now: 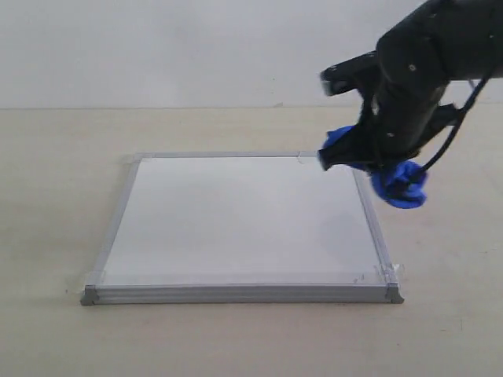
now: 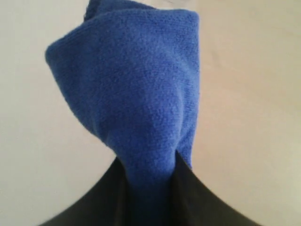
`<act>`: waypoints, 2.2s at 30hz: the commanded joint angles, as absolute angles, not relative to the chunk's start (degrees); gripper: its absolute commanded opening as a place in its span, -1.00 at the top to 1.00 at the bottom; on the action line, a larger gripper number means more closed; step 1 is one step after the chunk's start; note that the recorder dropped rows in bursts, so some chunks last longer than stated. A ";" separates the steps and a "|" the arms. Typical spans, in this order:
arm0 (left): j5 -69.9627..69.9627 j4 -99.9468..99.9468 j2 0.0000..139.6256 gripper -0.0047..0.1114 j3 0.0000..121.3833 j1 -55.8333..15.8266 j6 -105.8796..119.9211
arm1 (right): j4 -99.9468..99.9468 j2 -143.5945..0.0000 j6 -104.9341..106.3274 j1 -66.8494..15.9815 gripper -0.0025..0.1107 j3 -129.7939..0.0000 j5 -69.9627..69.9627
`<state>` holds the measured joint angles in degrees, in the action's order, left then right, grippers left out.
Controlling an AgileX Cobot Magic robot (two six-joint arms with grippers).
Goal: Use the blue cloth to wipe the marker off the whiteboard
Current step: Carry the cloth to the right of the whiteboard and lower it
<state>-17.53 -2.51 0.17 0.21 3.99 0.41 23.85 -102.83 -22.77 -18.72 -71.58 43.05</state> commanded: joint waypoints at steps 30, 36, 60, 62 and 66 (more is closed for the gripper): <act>-17.43 -2.32 0.00 0.84 0.00 4.06 0.00 | 52.19 -112.54 -64.15 -13.80 0.67 -60.73 28.58; -17.43 -2.32 0.00 0.84 0.00 4.06 0.00 | 51.72 -112.64 -64.03 -13.80 -0.11 -60.73 27.17; -17.30 -2.32 0.00 0.84 0.00 4.06 0.00 | 50.75 -108.63 -54.50 -13.80 0.95 -60.63 27.50; -17.30 -2.32 0.00 0.84 0.00 4.06 0.00 | 50.23 -109.97 -54.50 -13.80 0.96 -60.63 26.43; -17.30 -2.32 0.00 0.84 0.00 4.06 0.00 | 50.23 -112.86 -54.50 -13.80 0.96 -60.63 25.53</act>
